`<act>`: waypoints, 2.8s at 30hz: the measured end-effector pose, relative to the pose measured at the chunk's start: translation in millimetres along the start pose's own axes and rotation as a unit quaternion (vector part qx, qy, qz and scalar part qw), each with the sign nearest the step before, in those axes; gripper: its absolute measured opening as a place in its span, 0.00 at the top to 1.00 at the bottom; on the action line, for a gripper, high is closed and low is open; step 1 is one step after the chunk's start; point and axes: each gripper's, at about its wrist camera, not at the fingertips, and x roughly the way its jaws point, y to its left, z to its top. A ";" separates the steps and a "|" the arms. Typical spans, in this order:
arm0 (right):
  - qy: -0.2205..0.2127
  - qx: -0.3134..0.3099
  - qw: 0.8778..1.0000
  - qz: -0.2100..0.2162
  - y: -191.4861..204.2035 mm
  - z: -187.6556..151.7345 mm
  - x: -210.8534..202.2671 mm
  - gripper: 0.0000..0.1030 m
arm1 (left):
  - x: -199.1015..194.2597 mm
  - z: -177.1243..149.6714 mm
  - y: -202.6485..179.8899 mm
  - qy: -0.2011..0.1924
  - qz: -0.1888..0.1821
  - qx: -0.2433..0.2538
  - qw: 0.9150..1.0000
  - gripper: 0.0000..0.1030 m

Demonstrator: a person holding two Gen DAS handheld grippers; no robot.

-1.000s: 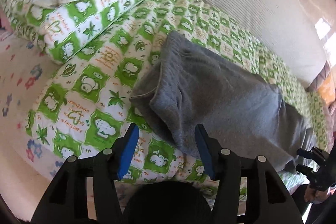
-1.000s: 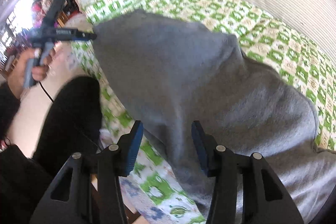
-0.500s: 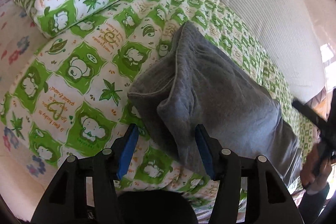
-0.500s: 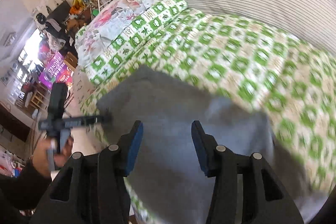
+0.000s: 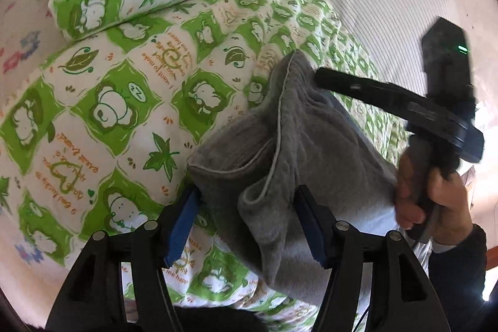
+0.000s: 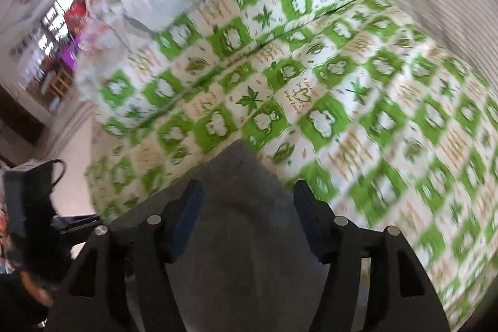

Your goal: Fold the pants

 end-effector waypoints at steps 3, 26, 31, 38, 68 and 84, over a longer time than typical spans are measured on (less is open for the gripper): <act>0.028 -0.002 1.000 0.009 -0.7 2.8 27.3 0.54 | 1.3 -1.6 -1.4 -0.021 0.008 0.013 1.000 0.49; -0.073 0.083 0.994 0.026 25.1 22.4 6.1 0.87 | -77.4 -15.9 14.7 -0.114 0.061 0.008 0.992 0.66; -0.114 0.115 0.987 0.019 -6.6 -26.1 -64.5 0.56 | -95.0 -26.1 -34.3 -0.120 0.043 0.078 0.989 0.60; -0.117 0.185 0.974 -0.050 -80.8 -110.0 -131.9 0.56 | -50.4 -67.8 -128.8 -0.044 -0.042 0.186 0.981 0.58; -0.073 0.242 0.966 -0.052 -131.9 -143.9 -114.7 0.93 | 57.0 -128.5 -164.0 0.148 -0.028 0.259 0.954 0.66; -0.214 0.391 0.882 -0.151 -107.1 -361.9 -311.8 0.60 | 30.8 -147.0 -292.2 0.125 -0.082 0.375 0.915 0.59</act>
